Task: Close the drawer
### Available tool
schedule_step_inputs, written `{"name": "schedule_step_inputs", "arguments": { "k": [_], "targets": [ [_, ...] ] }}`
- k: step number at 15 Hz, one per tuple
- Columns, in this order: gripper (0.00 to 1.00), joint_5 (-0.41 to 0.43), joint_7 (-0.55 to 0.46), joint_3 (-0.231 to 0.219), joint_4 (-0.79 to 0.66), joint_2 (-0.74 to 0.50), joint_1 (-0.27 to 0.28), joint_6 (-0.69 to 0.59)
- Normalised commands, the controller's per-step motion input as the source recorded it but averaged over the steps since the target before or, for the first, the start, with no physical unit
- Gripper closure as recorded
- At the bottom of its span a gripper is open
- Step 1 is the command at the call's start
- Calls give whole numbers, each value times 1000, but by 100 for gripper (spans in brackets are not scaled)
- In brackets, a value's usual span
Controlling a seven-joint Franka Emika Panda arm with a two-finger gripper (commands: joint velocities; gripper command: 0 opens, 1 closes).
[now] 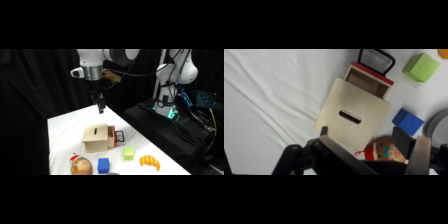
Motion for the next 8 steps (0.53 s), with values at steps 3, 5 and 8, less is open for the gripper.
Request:
{"name": "schedule_step_inputs", "arguments": {
  "k": [3, 5, 8],
  "targets": [
    [0, -142, 354, 82, -477, -412, 60, 165],
    [0, -76, 316, 100, -519, -410, 50, 235],
    [0, -35, 286, 91, -486, -309, 35, 361]
  ]
}}
